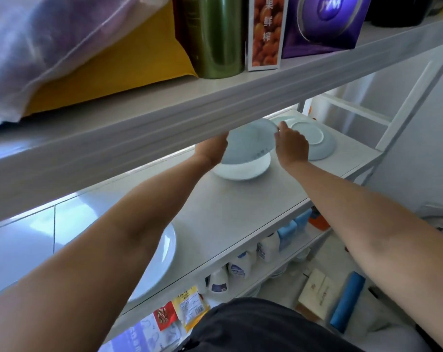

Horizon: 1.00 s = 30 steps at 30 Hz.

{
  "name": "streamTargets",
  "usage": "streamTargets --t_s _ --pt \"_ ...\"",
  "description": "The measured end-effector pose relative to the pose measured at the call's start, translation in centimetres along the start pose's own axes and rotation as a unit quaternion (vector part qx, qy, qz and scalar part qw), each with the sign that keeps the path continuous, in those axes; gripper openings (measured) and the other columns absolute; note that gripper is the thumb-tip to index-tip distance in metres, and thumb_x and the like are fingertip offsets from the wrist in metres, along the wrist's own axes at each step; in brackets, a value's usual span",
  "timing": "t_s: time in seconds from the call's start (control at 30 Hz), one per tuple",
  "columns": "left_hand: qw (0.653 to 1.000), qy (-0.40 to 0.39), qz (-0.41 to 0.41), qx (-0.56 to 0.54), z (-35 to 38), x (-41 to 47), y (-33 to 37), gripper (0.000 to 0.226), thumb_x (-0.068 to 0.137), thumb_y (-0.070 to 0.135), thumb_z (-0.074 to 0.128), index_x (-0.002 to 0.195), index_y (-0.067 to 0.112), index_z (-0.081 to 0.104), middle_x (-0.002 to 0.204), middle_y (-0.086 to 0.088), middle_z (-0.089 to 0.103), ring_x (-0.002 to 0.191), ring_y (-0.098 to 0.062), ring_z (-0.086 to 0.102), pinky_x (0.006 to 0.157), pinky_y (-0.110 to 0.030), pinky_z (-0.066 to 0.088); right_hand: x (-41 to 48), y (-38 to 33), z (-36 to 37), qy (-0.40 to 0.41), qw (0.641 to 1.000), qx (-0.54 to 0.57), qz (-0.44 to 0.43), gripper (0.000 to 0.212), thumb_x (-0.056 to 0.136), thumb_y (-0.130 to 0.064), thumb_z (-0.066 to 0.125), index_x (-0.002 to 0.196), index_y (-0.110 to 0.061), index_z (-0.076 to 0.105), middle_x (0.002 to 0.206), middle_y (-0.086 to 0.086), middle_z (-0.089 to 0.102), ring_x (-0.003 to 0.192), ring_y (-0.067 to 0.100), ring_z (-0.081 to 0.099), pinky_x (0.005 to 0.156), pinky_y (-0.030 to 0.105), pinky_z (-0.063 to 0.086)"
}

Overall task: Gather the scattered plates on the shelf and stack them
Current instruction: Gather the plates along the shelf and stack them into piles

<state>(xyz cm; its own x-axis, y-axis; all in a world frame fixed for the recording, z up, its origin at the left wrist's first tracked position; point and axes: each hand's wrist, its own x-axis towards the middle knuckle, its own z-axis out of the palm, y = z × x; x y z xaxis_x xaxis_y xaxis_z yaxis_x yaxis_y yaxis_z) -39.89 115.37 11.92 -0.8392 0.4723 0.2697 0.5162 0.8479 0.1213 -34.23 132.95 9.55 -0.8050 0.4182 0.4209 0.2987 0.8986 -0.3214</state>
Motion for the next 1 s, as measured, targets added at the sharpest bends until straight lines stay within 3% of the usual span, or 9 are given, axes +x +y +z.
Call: streamTargets --t_s 0.1,0.23,0.33,0.4,0.47,0.6,0.73,0.9,1.0 --pt "0.975 -0.049 -0.142 -0.164 -1.7 -0.8 -1.2 0.03 0.102 0.009 0.031 0.1 0.021 0.059 0.139 -0.017 0.051 0.13 -0.027 0.045 0.103 -0.027 0.029 0.6 -0.2 -0.3 -0.05 0.974 0.189 0.116 0.02 0.094 -0.024 0.041 0.099 -0.011 0.056 0.106 0.017 0.069 0.101 0.037 0.062 0.085 0.039 0.048" --pt "0.913 -0.005 -0.227 -0.338 -0.9 -1.2 -3.1 0.035 0.101 0.012 0.039 0.128 -0.004 0.055 0.137 -0.018 0.054 0.129 -0.029 0.048 0.103 -0.032 0.035 0.3 -1.0 0.9 -0.16 0.928 0.279 0.186 0.025 0.083 -0.032 0.056 0.104 -0.018 0.05 0.112 0.01 0.065 0.103 0.03 0.064 0.094 0.042 0.051" --pt "0.873 -0.016 -0.274 -0.403 0.2 -2.1 -4.6 0.029 0.09 0.001 0.049 0.114 0.006 0.063 0.108 -0.017 0.065 0.1 -0.03 0.062 0.07 -0.025 0.054 -1.5 -1.9 2.0 -0.219 0.927 0.245 0.178 0.024 0.084 -0.02 0.057 0.104 -0.007 0.059 0.099 0.012 0.058 0.094 0.027 0.059 0.084 0.034 0.051" --pt "0.864 -0.068 -0.281 -0.412 1.0 -3.2 -5.5 0.033 0.084 -0.01 0.047 0.103 0.012 0.063 0.077 -0.007 0.057 0.073 -0.023 0.056 0.047 -0.019 0.044 -2.6 -2.0 2.8 -0.266 0.917 0.226 0.192 0.028 0.083 -0.015 0.059 0.107 -0.001 0.064 0.104 0.018 0.065 0.097 0.031 0.064 0.086 0.038 0.054" --pt "0.864 -0.126 -0.289 -0.393 1.6 -4.3 -6.3 0.033 0.082 -0.016 0.045 0.091 0.01 0.062 0.065 -0.003 0.049 0.062 -0.02 0.051 0.051 -0.022 0.042 -3.6 -2.0 3.5 -0.335 0.888 0.227 0.221 0.031 0.085 -0.008 0.061 0.113 0.004 0.062 0.114 0.024 0.065 0.096 0.035 0.066 0.086 0.047 0.055" --pt "0.856 -0.206 -0.302 -0.367 3.3 -6.0 -7.3 0.038 0.084 -0.019 0.039 0.064 0.01 0.051 0.067 -0.008 0.046 0.058 -0.018 0.046 0.06 -0.029 0.043 -5.5 -2.3 4.6 -0.41 0.857 0.2 0.24 0.035 0.089 -0.004 0.062 0.121 0.008 0.054 0.118 0.027 0.062 0.094 0.035 0.065 0.079 0.045 0.056" --pt "0.854 -0.235 -0.298 -0.355 4.2 -6.8 -7.5 0.037 0.086 -0.018 0.034 0.064 0.009 0.048 0.075 -0.012 0.047 0.06 -0.02 0.048 0.057 -0.03 0.044 -6.1 -2.6 5.1 -0.429 0.851 0.179 0.247 0.035 0.09 -0.007 0.062 0.121 0.009 0.054 0.118 0.027 0.063 0.105 0.038 0.065 0.084 0.047 0.055" --pt "0.827 -0.296 -0.313 -0.36 4.5 -6.7 -7.7 0.011 0.092 -0.006 0.045 0.098 -0.002 0.054 0.094 -0.019 0.054 0.09 -0.031 0.054 0.084 -0.044 0.05 -5.3 -2.2 4.3 -0.466 0.844 0.137 0.227 0.04 0.086 -0.018 0.069 0.117 0.005 0.056 0.113 0.021 0.066 0.087 0.03 0.064 0.083 0.043 0.056" --pt "0.849 -0.265 -0.32 -0.327 4.1 -5.5 -7.6 0.018 0.097 0.015 0.049 0.084 0.004 0.052 0.096 -0.015 0.052 0.09 -0.027 0.051 0.081 -0.038 0.045 -4.0 -1.7 3.1 -0.475 0.85 0.086 0.211 0.038 0.088 -0.038 0.063 0.095 -0.001 0.058 0.1 0.014 0.062 0.073 0.023 0.059 0.068 0.038 0.053"
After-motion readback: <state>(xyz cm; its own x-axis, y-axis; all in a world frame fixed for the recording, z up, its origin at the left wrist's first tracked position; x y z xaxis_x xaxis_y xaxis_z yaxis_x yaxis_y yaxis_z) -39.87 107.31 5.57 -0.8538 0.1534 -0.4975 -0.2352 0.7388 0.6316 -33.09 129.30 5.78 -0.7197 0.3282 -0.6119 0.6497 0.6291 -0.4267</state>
